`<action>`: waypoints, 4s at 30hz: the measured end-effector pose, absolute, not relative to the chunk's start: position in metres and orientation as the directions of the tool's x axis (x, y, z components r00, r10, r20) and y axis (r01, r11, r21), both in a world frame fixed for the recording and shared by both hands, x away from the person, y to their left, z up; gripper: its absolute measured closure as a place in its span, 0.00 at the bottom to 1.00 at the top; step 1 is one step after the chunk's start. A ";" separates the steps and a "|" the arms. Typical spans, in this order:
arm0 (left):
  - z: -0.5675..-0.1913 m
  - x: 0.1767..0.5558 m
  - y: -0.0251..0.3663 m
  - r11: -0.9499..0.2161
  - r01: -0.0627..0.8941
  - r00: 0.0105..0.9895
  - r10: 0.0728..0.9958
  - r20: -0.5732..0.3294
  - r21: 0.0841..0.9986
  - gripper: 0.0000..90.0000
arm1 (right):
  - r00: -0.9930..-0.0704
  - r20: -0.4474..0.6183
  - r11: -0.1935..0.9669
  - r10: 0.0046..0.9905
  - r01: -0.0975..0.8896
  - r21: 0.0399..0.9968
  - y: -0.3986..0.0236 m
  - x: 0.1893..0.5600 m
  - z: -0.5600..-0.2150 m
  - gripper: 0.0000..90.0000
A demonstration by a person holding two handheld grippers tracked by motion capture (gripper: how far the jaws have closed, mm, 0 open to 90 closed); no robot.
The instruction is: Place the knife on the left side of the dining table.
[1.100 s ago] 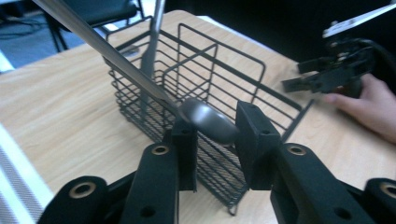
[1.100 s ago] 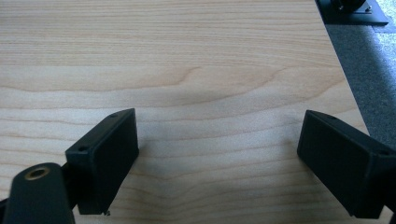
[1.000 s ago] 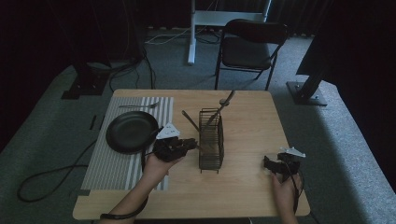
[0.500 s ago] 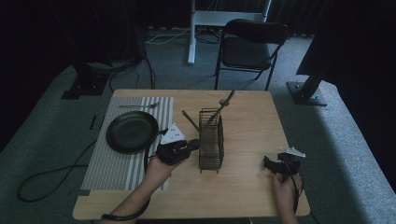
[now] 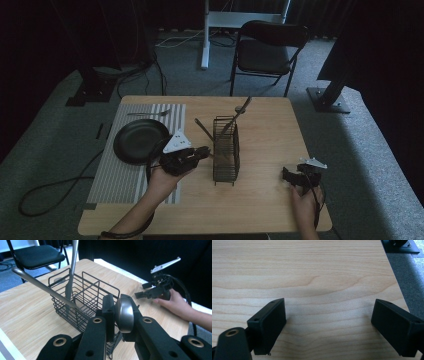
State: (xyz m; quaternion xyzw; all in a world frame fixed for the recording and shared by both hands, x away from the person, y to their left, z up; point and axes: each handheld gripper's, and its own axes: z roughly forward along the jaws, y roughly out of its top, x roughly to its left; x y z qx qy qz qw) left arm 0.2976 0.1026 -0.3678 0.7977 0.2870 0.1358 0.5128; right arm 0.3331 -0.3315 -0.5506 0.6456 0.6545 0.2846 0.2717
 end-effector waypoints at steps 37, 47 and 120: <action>-0.322 0.254 0.178 -0.263 0.236 0.729 0.684 0.009 0.935 0.93 | -0.018 0.012 0.004 1.000 0.691 0.723 -0.331 0.333 -0.551 0.13; -0.350 0.251 0.213 -0.244 0.325 0.664 0.747 -0.036 0.914 0.93 | -0.019 0.012 0.004 1.000 0.690 0.723 -0.331 0.333 -0.551 0.13; -0.528 0.284 0.352 0.079 0.698 0.307 0.864 -0.398 0.712 0.66 | -0.018 0.012 0.004 1.000 0.691 0.723 -0.331 0.333 -0.550 0.13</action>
